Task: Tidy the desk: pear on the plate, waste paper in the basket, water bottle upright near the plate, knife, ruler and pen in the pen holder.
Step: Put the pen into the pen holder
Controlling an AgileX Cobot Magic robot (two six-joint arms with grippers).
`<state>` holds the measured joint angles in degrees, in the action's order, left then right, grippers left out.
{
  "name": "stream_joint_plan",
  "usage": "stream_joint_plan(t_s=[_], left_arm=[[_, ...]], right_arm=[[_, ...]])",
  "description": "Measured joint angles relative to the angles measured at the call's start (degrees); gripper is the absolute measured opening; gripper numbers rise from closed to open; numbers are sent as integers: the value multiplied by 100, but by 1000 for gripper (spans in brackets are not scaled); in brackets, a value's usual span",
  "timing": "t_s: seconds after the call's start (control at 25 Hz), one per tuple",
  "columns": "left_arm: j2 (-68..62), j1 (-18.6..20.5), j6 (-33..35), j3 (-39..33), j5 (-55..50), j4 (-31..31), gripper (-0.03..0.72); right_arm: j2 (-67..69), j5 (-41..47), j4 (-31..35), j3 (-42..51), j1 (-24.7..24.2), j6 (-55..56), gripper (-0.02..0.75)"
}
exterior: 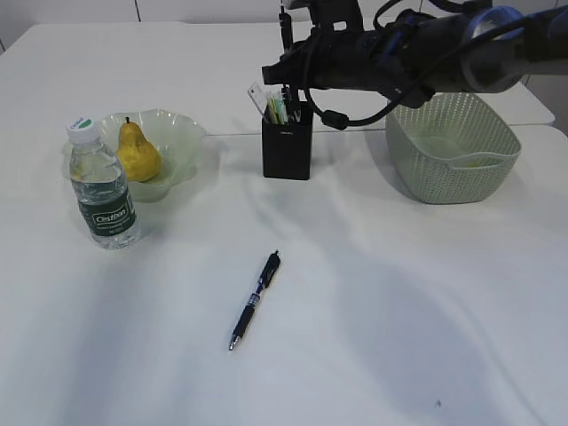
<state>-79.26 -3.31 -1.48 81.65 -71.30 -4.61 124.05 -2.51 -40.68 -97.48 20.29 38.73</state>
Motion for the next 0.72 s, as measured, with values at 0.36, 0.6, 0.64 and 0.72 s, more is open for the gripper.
stream_joint_plan(t_s=[0.36,0.6,0.64,0.72], left_arm=[[0,0,0,0,0,0,237],[0,0,0,0,0,0,237],[0,0,0,0,0,0,237],[0,0,0,0,0,0,237]], right_arm=[[386,-12,-155,-682,0,-22,92],[731,-12,-288,-1136,-60,-43,92],[773,-12,-297,-1185,-74,-43,92],[822,-12,-302,-1221,-110,-43,92]])
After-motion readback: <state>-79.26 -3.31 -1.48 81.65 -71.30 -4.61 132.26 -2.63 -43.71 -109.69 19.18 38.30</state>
